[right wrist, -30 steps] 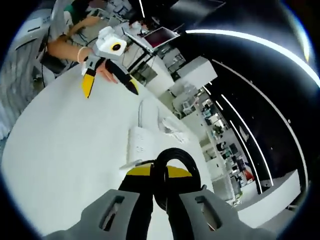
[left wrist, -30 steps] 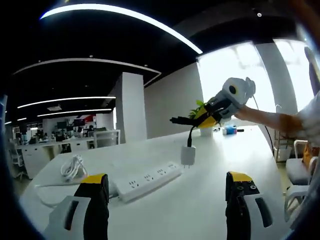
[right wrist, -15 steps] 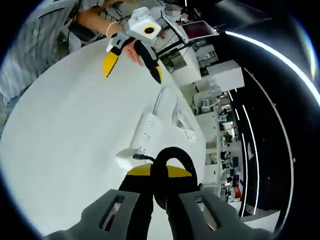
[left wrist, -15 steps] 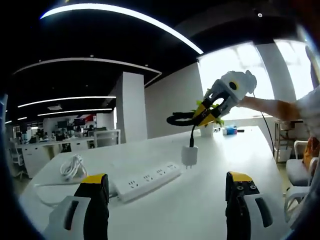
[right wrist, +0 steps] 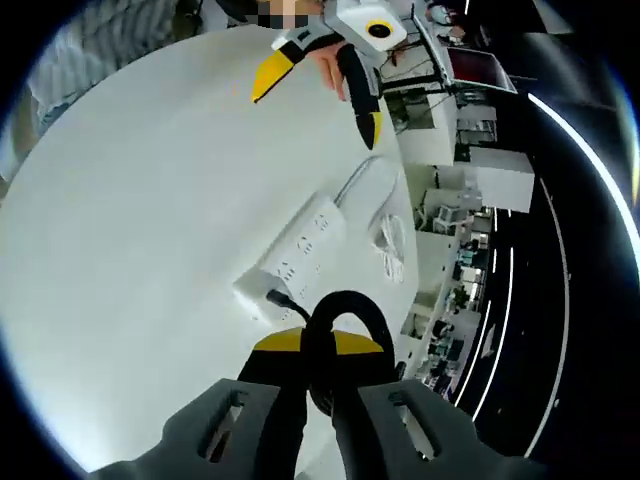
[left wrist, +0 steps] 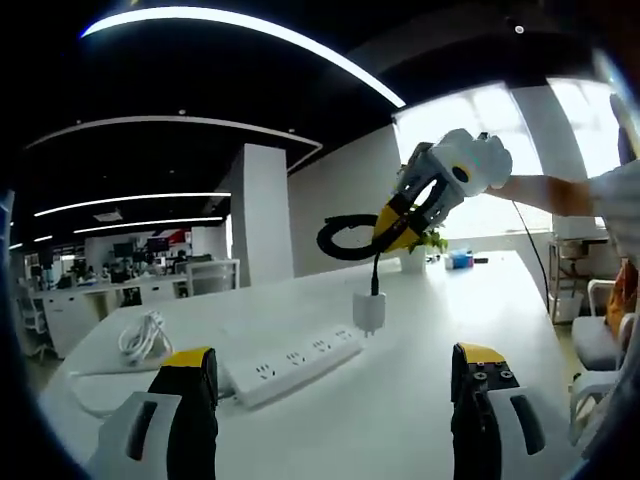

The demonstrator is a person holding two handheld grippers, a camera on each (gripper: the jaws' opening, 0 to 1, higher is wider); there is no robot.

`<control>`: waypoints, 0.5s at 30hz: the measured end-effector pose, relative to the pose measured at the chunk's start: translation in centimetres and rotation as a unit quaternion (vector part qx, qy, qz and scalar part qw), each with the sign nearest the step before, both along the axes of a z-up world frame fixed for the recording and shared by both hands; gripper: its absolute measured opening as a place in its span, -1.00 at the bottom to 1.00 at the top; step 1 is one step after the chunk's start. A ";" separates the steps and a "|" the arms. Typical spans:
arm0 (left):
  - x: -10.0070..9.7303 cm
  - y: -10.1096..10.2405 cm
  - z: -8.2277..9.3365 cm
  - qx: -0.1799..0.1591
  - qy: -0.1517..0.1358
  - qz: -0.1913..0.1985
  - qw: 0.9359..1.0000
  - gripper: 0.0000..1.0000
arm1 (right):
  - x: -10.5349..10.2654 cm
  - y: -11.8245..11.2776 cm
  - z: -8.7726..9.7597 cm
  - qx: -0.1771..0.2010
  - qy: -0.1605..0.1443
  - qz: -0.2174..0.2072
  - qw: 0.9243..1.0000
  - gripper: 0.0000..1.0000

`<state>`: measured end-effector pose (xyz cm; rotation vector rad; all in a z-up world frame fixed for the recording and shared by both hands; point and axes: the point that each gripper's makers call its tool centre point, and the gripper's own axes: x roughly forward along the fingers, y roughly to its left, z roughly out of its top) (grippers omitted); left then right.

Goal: Straighten the power strip on the desk, plug the charger into it

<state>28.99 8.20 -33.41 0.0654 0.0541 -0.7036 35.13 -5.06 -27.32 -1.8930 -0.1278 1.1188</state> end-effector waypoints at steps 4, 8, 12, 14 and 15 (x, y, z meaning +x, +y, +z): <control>1.1 -2.1 -0.2 0.028 -0.007 -0.061 0.998 0.99 | -0.7 0.5 0.4 0.007 0.005 0.010 1.000 -0.90; 2.4 -4.6 -0.5 0.010 0.026 -0.128 0.991 0.99 | -1.3 0.9 0.6 0.008 0.006 0.019 1.000 -0.90; 3.8 -6.1 0.1 -0.019 0.017 -0.159 0.987 0.99 | -1.8 1.2 0.6 0.008 0.003 0.023 1.000 -0.90; 4.1 -6.6 0.1 -0.014 0.013 -0.166 0.986 0.99 | -1.9 1.2 0.7 0.007 0.001 0.024 1.000 -0.90; 4.3 -6.8 0.0 -0.009 0.016 -0.171 0.985 0.99 | -1.9 1.1 0.7 0.006 0.002 0.024 1.000 -0.90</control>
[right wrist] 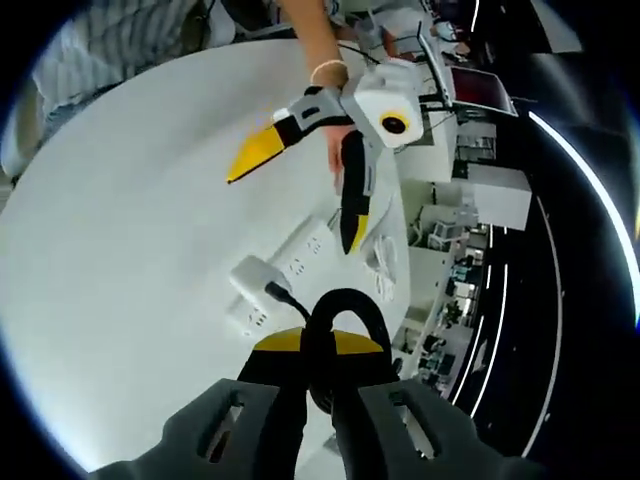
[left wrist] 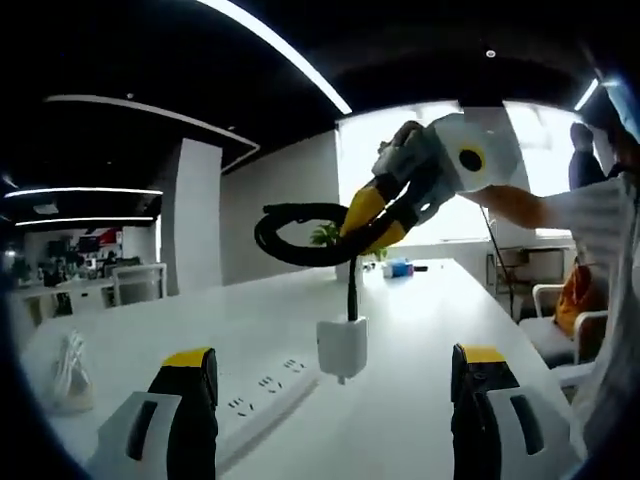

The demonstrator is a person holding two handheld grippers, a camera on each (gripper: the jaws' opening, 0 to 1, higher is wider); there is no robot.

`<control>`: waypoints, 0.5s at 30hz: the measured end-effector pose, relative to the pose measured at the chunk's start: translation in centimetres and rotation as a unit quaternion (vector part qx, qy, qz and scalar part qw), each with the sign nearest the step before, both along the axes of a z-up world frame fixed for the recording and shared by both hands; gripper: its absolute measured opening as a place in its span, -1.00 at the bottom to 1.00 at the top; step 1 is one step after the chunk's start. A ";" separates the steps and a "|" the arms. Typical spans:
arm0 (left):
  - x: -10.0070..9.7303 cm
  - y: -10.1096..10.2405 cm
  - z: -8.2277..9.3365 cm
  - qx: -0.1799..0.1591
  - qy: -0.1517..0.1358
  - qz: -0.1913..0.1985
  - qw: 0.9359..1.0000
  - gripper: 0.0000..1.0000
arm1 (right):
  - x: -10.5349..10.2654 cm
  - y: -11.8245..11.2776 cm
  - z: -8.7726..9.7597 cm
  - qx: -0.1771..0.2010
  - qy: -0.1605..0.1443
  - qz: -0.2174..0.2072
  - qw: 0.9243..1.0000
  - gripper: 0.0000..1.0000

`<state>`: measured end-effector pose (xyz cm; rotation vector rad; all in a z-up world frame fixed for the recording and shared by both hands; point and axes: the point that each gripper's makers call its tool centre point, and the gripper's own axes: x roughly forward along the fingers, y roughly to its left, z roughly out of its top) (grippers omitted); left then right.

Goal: Straighten the power strip on the desk, plug the charger into it

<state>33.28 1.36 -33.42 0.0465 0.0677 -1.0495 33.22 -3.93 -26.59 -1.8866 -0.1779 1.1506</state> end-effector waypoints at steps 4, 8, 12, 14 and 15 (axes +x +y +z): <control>0.6 -0.9 -0.3 0.005 0.005 -0.021 1.000 0.99 | -0.2 0.0 0.1 0.000 0.001 0.002 1.000 -0.90; 1.1 -1.9 -0.7 0.022 0.004 -0.041 0.999 0.99 | -0.1 0.2 0.3 0.002 0.000 0.001 1.000 -0.90; 1.6 -2.6 -1.1 0.042 -0.002 -0.053 0.998 0.99 | -0.5 0.4 0.4 0.002 -0.003 0.006 1.000 -0.90; 1.5 -2.9 -0.9 0.036 -0.001 -0.067 0.997 0.81 | -0.7 0.4 0.4 0.002 0.000 0.004 1.000 -0.90; 1.5 -3.0 -0.8 0.032 0.002 -0.071 0.997 0.71 | -0.8 0.4 0.4 0.005 0.000 0.005 1.000 -0.90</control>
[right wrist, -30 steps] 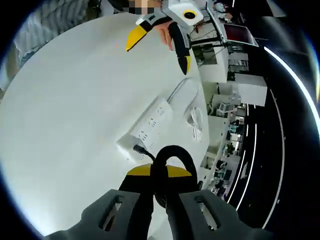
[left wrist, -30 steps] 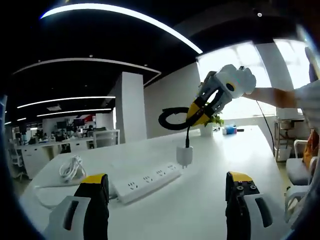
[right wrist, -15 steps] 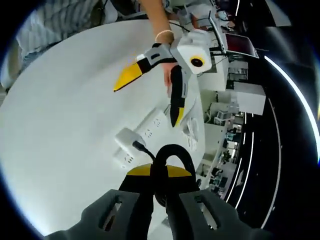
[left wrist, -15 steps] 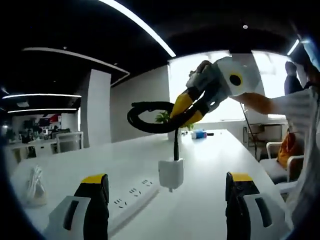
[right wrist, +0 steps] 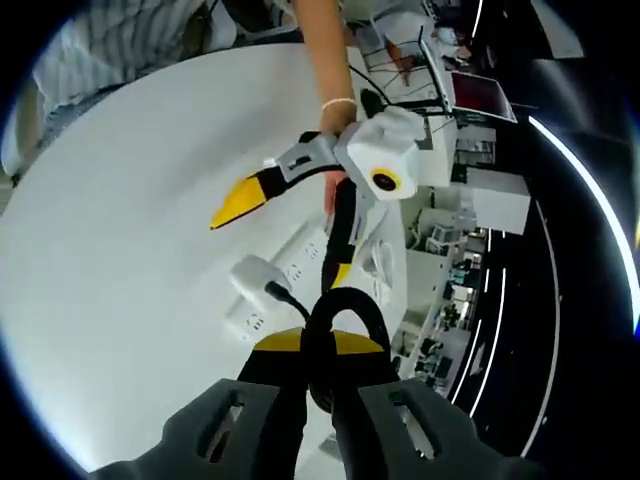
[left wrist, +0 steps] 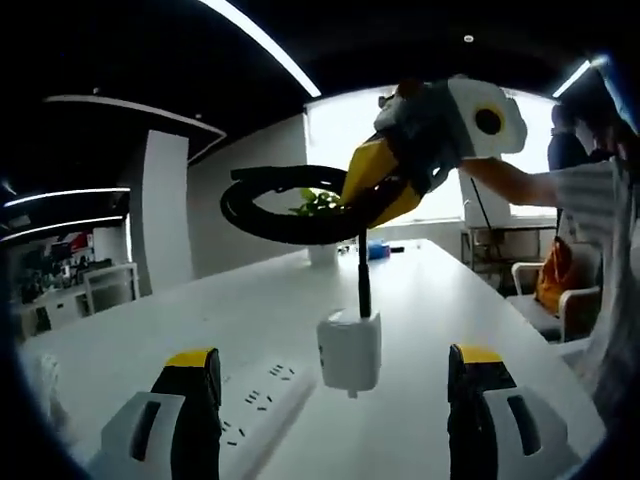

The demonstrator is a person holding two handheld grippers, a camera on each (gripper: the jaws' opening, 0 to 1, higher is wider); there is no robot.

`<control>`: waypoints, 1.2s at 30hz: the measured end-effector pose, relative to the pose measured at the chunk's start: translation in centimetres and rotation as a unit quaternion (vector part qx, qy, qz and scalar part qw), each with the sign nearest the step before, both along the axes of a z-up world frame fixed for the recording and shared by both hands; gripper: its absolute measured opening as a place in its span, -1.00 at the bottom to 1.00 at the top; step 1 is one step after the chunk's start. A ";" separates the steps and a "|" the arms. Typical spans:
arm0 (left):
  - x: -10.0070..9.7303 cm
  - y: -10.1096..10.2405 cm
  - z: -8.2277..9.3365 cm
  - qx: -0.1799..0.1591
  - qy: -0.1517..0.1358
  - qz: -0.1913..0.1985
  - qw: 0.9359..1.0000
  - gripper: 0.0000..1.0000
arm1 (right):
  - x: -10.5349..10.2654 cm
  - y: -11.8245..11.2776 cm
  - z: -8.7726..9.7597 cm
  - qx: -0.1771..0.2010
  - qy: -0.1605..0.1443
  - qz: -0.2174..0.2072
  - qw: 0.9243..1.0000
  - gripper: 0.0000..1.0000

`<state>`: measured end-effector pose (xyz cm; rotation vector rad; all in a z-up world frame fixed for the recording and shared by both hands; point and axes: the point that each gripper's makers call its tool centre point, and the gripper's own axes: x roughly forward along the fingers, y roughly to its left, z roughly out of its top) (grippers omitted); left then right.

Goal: Straighten the power strip on the desk, plug the charger into it

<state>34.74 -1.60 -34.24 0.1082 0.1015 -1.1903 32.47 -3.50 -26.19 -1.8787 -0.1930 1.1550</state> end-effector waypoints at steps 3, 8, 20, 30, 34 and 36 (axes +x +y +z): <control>0.2 -0.2 0.2 -0.009 0.005 -0.005 1.000 0.61 | -0.1 0.0 0.1 0.001 0.000 0.000 1.000 -0.90; -0.1 -0.9 -0.4 -0.004 0.019 -0.028 0.999 0.61 | -0.2 0.2 0.3 0.005 -0.003 0.004 1.000 -0.90; -0.5 -2.3 -0.7 -0.002 0.042 -0.059 0.997 0.40 | -0.5 0.6 0.4 -0.003 -0.009 0.010 1.000 -0.90; -0.7 -3.3 -1.4 0.015 0.057 -0.066 0.996 -0.02 | -0.9 0.7 0.1 -0.003 -0.007 0.011 1.000 -0.90; -0.9 -3.3 -1.4 0.016 0.050 -0.071 0.996 -0.38 | -0.9 0.8 0.0 -0.004 -0.011 0.011 1.000 -0.90; -0.5 -3.2 -1.4 0.021 0.047 -0.060 0.997 -0.38 | -0.8 0.7 0.0 -0.006 -0.013 0.010 1.000 -0.90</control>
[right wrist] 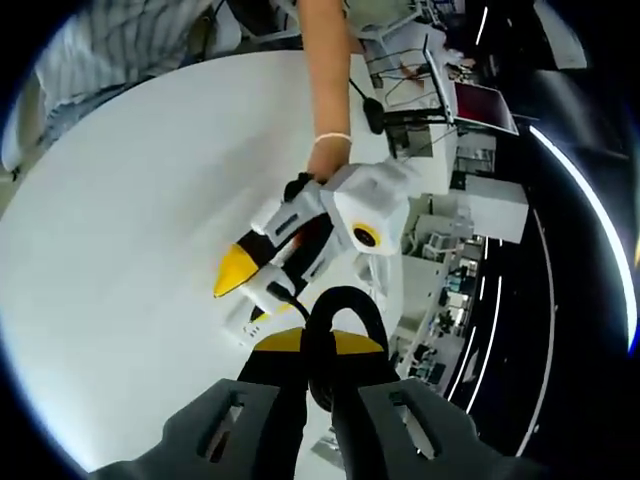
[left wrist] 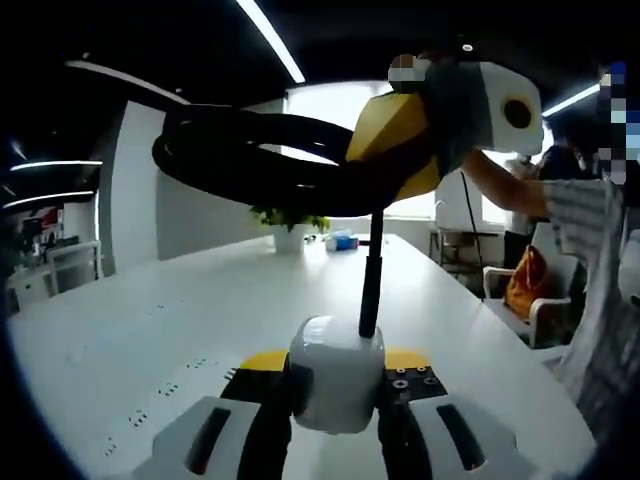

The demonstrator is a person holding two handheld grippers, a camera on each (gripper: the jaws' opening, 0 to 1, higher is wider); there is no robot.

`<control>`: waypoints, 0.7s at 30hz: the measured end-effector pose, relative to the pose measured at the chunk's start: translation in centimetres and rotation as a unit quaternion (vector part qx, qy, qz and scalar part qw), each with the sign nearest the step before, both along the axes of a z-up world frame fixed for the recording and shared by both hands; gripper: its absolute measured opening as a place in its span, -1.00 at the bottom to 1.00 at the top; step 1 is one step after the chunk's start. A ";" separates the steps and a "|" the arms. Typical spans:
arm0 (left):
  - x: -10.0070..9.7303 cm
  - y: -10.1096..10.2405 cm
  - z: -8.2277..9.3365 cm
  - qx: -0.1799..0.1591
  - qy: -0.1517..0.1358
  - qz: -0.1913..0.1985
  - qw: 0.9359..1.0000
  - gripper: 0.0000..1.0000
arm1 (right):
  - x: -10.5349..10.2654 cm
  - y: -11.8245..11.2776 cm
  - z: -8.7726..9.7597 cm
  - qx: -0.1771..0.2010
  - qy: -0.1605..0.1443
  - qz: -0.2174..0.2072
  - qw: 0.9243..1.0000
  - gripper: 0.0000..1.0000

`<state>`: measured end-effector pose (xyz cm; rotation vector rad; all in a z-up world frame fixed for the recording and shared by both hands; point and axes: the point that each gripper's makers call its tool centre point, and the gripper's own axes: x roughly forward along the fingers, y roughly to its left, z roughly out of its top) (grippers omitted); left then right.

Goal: Straighten the power strip on the desk, plug the charger into it

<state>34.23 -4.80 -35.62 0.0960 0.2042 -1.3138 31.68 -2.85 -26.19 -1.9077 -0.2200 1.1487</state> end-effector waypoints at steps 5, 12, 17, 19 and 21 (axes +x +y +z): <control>0.2 -0.4 0.2 0.001 0.004 -0.008 1.000 -0.40 | 0.2 0.0 0.3 0.001 -0.004 -0.001 1.000 -0.90; 1.2 -1.0 0.1 0.005 0.010 -0.024 1.000 -0.41 | 1.6 -0.4 0.2 -0.012 -0.014 -0.015 1.000 -0.90; 2.3 -1.1 0.1 0.009 0.012 -0.007 1.000 -0.36 | 2.3 -0.6 0.1 -0.012 -0.017 -0.022 1.000 -0.90; 2.4 -1.1 0.5 -0.001 0.019 -0.008 1.000 -0.35 | 2.4 -0.7 0.1 -0.013 -0.018 -0.024 0.999 -0.90; 2.2 -1.2 0.7 -0.007 0.019 -0.011 1.000 -0.36 | 2.4 -0.6 0.2 -0.011 -0.020 -0.023 0.999 -0.90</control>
